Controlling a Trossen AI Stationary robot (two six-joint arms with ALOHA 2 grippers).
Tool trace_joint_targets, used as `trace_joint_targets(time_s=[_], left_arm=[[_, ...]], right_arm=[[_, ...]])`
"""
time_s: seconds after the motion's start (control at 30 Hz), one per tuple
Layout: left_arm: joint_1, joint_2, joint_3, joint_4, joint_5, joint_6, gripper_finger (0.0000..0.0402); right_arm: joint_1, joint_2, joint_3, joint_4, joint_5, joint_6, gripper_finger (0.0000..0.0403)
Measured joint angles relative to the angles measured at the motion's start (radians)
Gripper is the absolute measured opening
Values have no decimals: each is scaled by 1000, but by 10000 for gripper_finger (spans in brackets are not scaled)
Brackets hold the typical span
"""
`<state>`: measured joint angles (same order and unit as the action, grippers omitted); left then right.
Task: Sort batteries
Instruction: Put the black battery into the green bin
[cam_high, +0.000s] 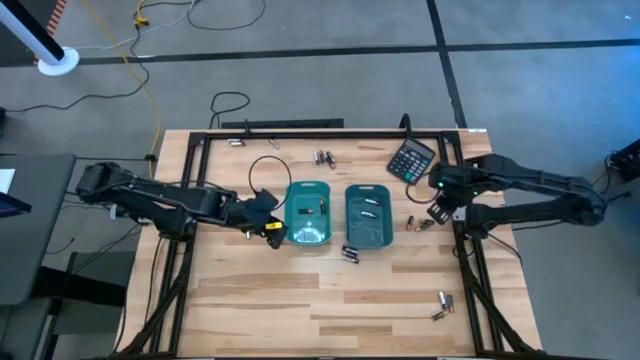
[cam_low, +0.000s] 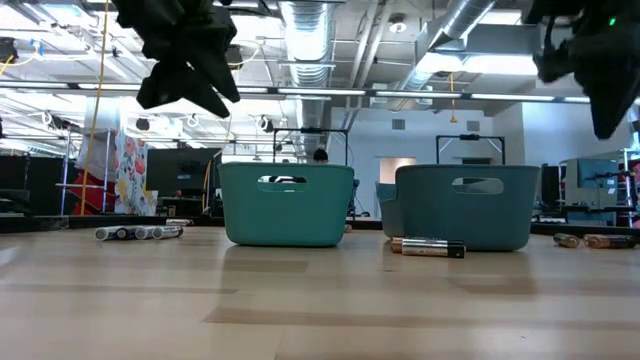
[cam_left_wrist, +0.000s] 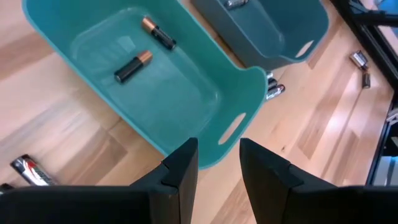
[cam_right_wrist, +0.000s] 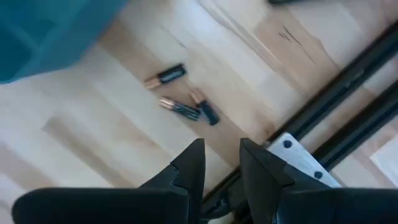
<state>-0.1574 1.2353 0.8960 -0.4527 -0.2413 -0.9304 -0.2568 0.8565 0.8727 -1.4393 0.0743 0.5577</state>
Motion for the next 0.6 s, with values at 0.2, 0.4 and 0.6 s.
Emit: trace_joint_targets(time_s=[0.2, 0.4, 0.6], left_arm=[[-7, 9, 0, 3, -1, 0, 115], [-11, 9, 0, 7, 0, 0, 115], [-13, 9, 0, 7, 0, 14, 115]], right_arm=[[-137, 29, -115, 112, -88, -114, 150], [-187, 72, -115, 196, -87, -167, 189], [-187, 130, -114, 208, -87, -182, 207]])
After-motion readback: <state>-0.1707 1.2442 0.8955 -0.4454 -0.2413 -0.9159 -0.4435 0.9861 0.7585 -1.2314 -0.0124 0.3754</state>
